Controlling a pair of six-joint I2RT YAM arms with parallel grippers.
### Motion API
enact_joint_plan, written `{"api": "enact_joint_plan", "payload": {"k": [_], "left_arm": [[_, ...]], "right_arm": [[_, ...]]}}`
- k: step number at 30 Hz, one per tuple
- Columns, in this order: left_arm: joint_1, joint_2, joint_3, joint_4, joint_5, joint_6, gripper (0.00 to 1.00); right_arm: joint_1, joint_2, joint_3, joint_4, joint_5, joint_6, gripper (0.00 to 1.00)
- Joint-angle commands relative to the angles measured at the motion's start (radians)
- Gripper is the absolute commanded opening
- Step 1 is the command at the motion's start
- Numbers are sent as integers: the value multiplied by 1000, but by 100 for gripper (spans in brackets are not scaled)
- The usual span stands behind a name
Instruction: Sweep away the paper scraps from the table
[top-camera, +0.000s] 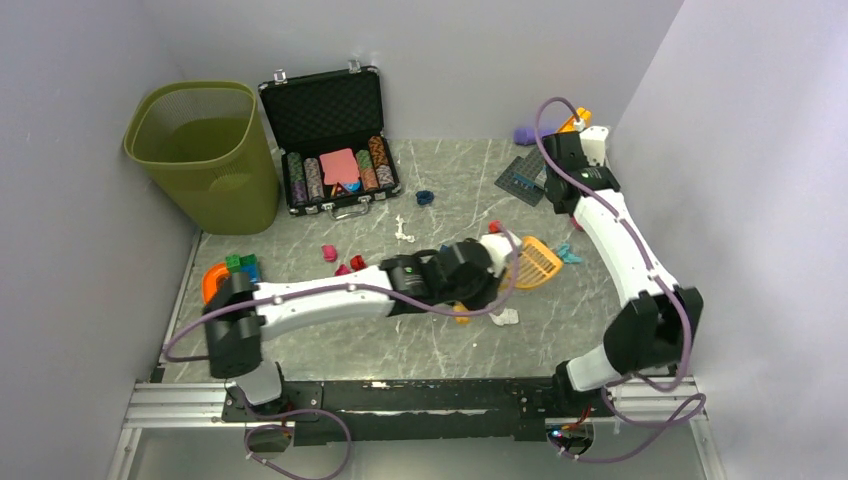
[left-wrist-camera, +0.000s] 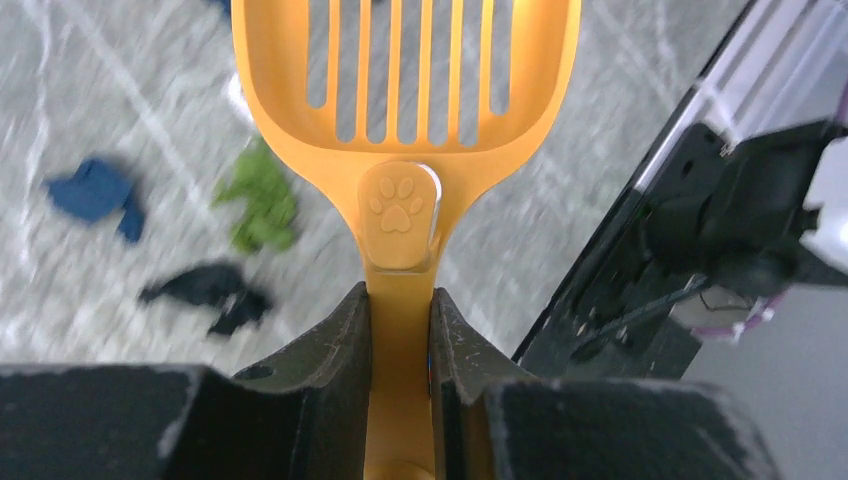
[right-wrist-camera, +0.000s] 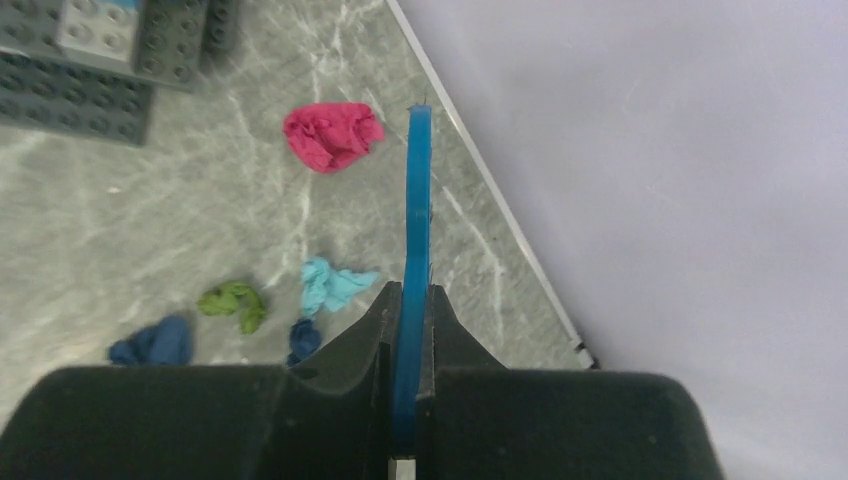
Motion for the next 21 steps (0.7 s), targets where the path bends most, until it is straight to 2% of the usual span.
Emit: {"api": "enact_joint_plan", "payload": {"k": [1, 3, 9, 13, 17, 21], "left_arm": [[53, -178, -152, -181, 34, -40, 4], [84, -272, -218, -208, 41, -46, 3], [191, -517, -359, -280, 60, -50, 0], [264, -634, -412, -317, 65, -47, 0], [316, -725, -448, -346, 43, -48, 0], [371, -772, -457, -388, 32, -36, 0]], "right_arm": [[-44, 130, 76, 24, 64, -177, 0], [-83, 197, 112, 8, 70, -215, 0], [-136, 321, 104, 193, -52, -499, 0], [-148, 431, 132, 239, -119, -609, 0], [-134, 493, 147, 205, -239, -589, 0], [-22, 416, 93, 193, -385, -474, 0]]}}
